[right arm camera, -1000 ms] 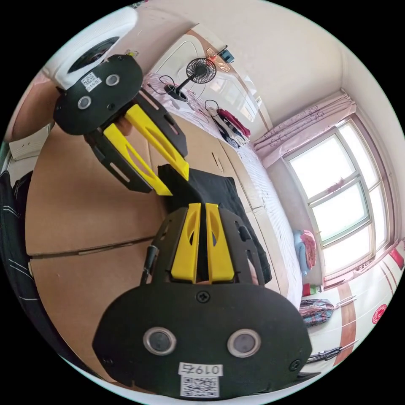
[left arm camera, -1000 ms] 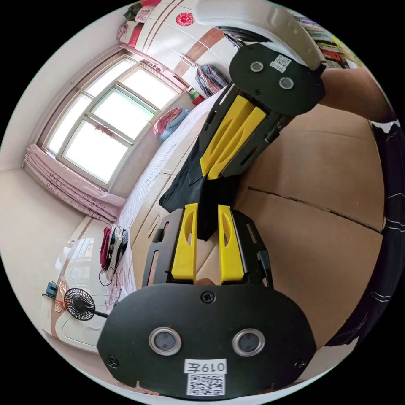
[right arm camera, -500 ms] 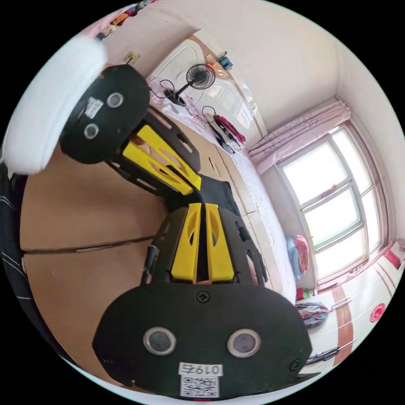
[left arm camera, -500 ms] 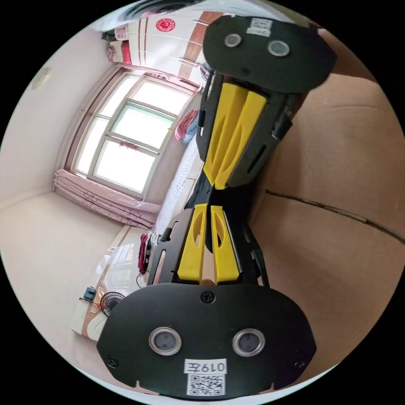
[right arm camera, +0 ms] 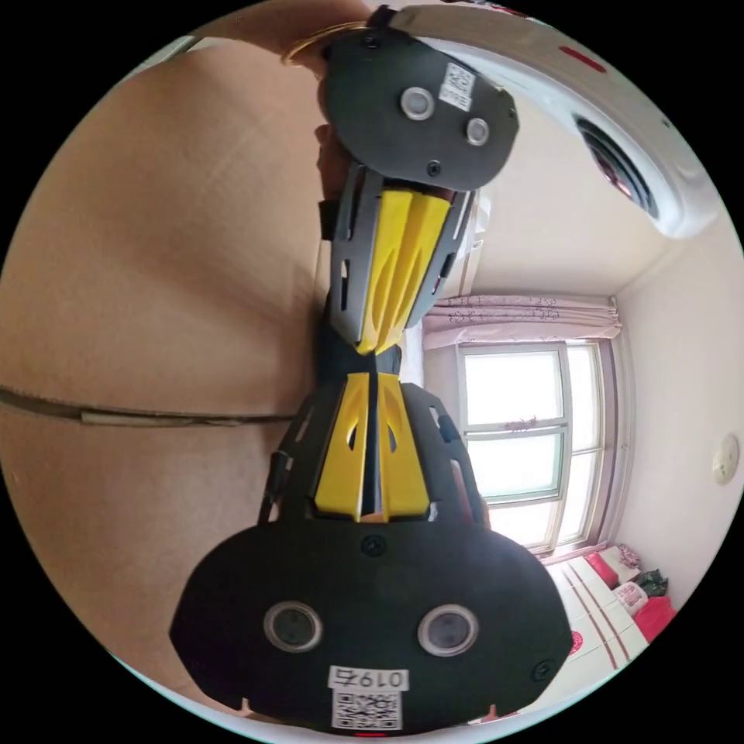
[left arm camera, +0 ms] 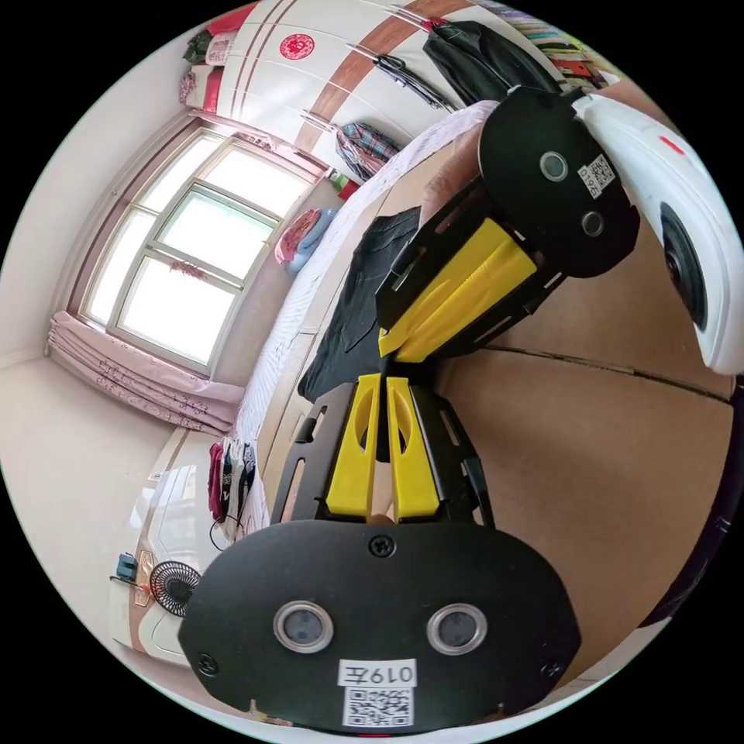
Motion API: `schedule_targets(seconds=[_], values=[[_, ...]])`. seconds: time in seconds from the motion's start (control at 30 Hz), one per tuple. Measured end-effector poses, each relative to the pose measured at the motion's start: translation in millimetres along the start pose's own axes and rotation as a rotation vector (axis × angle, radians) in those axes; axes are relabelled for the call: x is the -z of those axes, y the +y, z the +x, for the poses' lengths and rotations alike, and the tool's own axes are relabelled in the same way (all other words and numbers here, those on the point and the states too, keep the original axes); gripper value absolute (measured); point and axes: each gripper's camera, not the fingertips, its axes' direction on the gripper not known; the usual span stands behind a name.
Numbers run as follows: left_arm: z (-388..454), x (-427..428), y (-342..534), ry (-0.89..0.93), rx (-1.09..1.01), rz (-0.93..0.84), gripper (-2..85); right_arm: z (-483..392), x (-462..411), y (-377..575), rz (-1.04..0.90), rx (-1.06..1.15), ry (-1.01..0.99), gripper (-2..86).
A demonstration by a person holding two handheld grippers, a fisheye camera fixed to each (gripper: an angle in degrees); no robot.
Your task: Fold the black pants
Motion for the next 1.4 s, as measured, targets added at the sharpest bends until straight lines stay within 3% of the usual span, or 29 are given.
schedule_targets(seconds=[0.47, 0.77, 1.23, 1.4], values=[[37.4, 6.5, -28.5, -0.065, -0.263, -0.035, 0.8, -8.5, 11.3, -0.6, 0.035, 0.021, -0.074, -0.8], [43.3, 17.5, -48.1, -0.177, -0.189, -0.034, 0.7, -13.6, 15.3, -10.3, -0.004, 0.005, 0.042, -0.2], [31.3, 10.0, -56.3, -0.029, -0.219, -0.009, 0.6, 2.9, 9.7, 7.4, -0.014, -0.077, -0.133, -0.8], [25.8, 13.4, -54.9, -0.051, -0.200, 0.004, 0.5, -1.7, 13.8, 9.1, -0.016, -0.078, -0.055, -0.5]])
